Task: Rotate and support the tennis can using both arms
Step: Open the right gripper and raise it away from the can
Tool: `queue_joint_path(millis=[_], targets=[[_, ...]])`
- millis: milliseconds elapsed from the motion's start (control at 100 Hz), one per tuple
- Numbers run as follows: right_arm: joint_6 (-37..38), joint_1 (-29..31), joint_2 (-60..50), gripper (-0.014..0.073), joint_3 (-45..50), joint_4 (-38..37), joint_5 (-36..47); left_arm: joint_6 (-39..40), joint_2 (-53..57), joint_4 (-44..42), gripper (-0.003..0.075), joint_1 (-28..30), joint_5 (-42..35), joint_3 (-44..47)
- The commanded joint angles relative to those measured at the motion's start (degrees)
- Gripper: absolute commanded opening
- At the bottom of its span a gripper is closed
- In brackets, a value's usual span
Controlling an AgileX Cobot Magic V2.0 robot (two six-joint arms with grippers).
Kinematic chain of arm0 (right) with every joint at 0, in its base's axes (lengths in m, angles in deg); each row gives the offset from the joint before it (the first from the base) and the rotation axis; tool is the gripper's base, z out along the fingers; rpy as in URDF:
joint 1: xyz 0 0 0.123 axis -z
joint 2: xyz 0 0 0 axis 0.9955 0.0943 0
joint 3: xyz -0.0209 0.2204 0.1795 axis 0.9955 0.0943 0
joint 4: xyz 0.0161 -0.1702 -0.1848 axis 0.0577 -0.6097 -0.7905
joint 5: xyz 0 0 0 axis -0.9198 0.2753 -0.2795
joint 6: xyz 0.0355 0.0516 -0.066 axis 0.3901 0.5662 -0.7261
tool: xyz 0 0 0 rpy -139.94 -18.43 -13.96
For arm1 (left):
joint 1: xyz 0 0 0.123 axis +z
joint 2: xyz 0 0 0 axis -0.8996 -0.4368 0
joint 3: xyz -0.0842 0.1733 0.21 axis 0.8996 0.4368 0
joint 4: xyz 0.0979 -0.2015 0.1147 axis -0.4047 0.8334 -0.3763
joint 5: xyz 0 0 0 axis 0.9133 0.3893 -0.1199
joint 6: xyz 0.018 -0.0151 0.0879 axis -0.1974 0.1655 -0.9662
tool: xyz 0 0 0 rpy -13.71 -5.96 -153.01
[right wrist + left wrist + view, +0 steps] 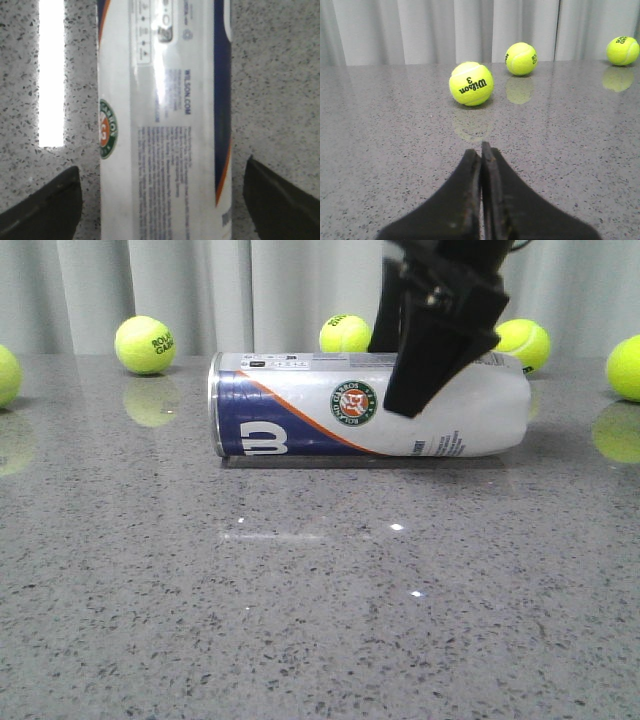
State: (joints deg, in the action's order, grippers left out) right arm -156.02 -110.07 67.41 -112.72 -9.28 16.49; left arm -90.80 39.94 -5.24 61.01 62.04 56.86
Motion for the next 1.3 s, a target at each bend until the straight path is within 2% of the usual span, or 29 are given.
queue_joint_path(millis=[0,90,160,210,310,390,510,770,940,1020,1290], targets=[[-0.46,0.04,-5.42,0.0643,-2.04,0.55,1.06,0.08,2.09,0.53,-0.0019,0.11,-4.51,2.5],[0.74,0.04,-7.65,0.0622,-2.04,0.55,-0.17,0.08,2.09,0.53,-0.0019,0.11,-4.51,2.5],[2.59,0.04,-9.33,0.0533,-2.04,0.55,-1.03,0.08,2.09,0.53,-0.0019,0.11,-4.51,2.5],[4.35,0.04,-10.46,0.0421,-2.04,0.55,-1.53,0.08,2.09,0.53,-0.0019,0.11,-4.51,2.5],[8.05,0.04,-11.93,0.012,-2.04,0.55,-2.43,0.08,2.09,0.53,-0.0019,0.11,-4.51,2.5],[9.92,0.04,-12.64,-0.0073,-2.04,0.55,-4.32,0.08,2.09,0.53,-0.0019,0.11,-4.51,2.5],[15.07,0.04,-13.88,-0.006,-2.04,0.55,-7.01,0.08,2.09,0.53,-0.0019,0.11,-4.51,2.5],[51.21,0.36,-17.49,-0.006,-0.87,-2.43,-2.92,0.08,2.09,0.53,-0.0019,0.11,-4.51,2.5],[67.0,0.36,-23.75,-0.006,6.22,-7.66,6.46,0.08,2.09,0.53,-0.0019,0.11,-4.51,2.5],[70.11,0.36,-27.42,-0.006,11.47,-9.64,11.71,0.08,2.09,0.53,-0.0019,0.11,-4.51,2.5],[69.99,0.36,-42.01,-0.006,28.45,-13.9,23.8,0.08,2.09,0.53,-0.0019,0.11,-4.51,2.5]])
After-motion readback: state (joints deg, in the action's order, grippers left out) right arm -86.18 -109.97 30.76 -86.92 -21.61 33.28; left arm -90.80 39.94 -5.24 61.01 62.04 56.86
